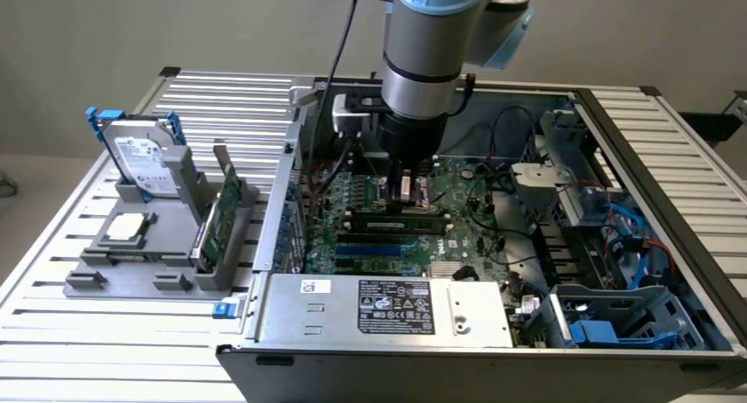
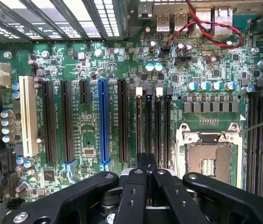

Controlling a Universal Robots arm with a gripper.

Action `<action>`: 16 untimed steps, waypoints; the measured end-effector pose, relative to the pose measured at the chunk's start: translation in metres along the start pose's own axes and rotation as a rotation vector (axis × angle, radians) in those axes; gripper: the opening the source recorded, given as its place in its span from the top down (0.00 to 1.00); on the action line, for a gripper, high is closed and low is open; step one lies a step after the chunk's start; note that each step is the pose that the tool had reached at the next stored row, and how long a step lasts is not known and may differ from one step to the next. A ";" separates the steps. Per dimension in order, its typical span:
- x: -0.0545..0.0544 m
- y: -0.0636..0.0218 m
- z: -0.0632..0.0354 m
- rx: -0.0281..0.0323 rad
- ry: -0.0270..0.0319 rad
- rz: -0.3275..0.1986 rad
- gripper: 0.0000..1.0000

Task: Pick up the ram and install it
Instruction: 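Press down the ram until it locks into place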

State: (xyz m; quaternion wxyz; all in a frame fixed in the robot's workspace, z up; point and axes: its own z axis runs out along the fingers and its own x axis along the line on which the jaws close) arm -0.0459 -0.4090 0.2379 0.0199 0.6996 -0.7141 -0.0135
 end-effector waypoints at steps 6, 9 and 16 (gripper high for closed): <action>-0.001 0.0005 0.0056 0.0025 0.0017 -0.014 0.89; -0.002 0.0004 0.0082 0.0036 0.0020 -0.016 0.89; -0.003 0.0001 0.0150 0.0040 0.0032 -0.020 0.89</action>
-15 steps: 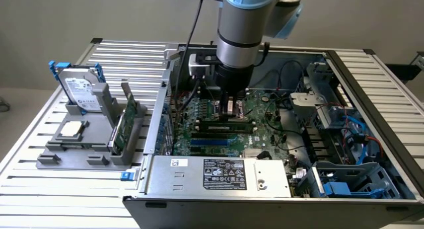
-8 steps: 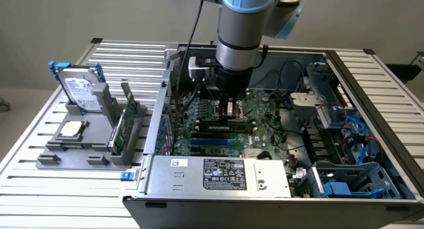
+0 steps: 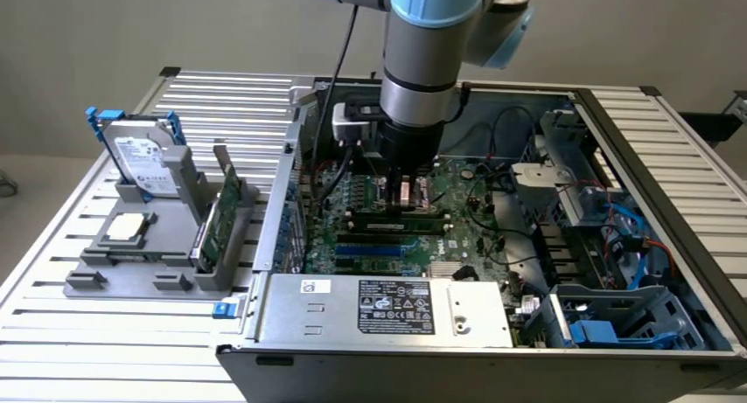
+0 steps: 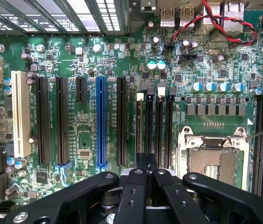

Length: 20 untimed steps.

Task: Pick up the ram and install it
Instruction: 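Press down the ram until it locks into place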

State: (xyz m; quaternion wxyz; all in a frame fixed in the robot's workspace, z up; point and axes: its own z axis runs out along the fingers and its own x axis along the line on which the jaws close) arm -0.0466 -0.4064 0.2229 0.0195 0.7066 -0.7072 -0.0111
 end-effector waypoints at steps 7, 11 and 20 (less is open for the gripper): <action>0.000 0.0000 -0.0173 -0.0049 -0.0006 0.000 0.89; 0.000 -0.0065 -0.0351 -0.0132 -0.0004 0.000 0.89; 0.003 -0.0273 -0.0562 -0.0338 -0.0003 0.000 0.89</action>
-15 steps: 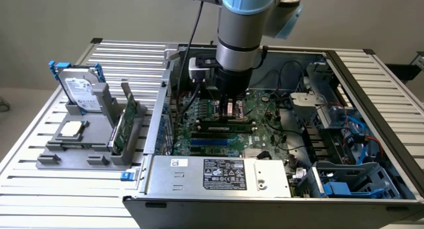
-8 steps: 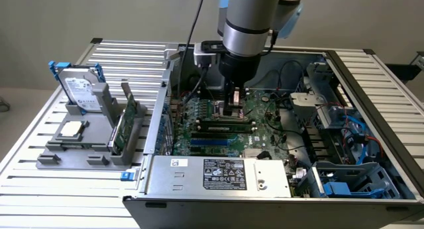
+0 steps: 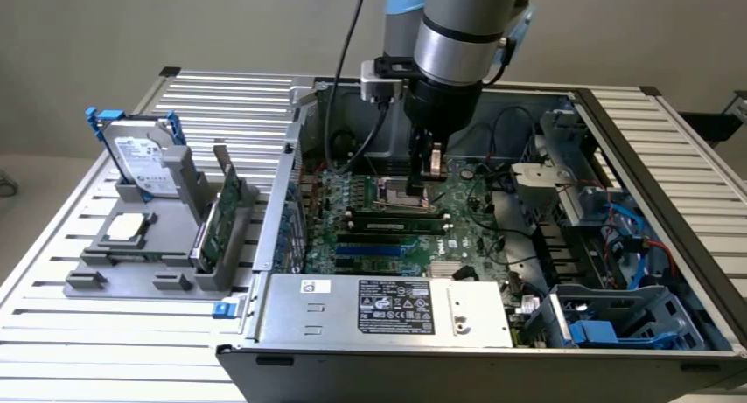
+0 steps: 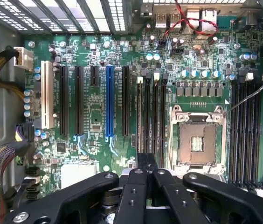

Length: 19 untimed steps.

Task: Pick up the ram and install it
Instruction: 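Press down the ram until it locks into place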

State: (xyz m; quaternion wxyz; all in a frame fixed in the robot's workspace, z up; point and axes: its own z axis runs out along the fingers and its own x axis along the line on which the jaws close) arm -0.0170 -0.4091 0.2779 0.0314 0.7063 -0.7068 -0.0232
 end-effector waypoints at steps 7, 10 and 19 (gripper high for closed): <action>0.000 0.0000 0.0000 -0.0001 0.0002 0.000 0.89; 0.000 0.0000 0.0000 -0.0001 0.0002 0.000 0.89; 0.000 0.0000 0.0000 -0.0001 0.0002 0.000 0.89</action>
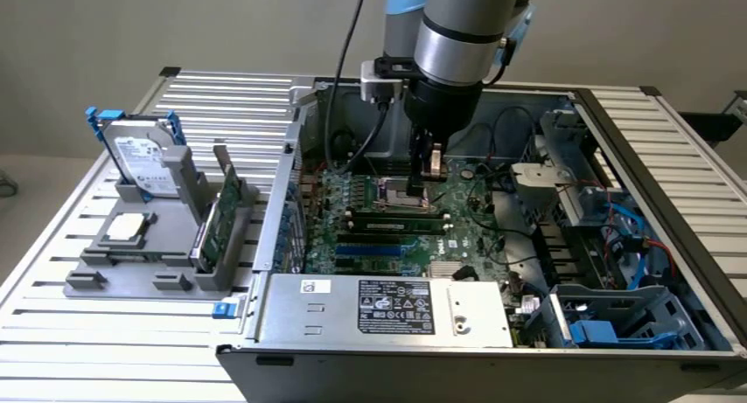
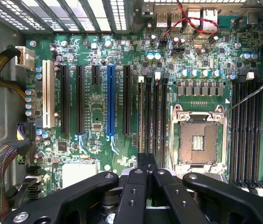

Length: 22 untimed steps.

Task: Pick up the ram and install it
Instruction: 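Press down the ram until it locks into place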

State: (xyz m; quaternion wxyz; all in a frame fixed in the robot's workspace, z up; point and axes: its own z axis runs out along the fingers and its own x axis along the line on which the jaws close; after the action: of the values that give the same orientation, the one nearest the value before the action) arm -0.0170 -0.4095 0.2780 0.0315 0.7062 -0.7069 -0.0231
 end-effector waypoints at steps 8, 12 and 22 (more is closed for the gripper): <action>0.000 0.0000 0.0000 -0.0010 -0.0071 0.092 0.89; 0.000 0.0000 0.0000 -0.0017 -0.0119 0.153 0.89; 0.000 0.0000 0.0000 -0.0036 -0.0240 0.311 0.89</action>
State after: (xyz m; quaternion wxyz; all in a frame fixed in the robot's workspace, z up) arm -0.0170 -0.4095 0.2780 0.0275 0.5879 -0.8080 -0.0277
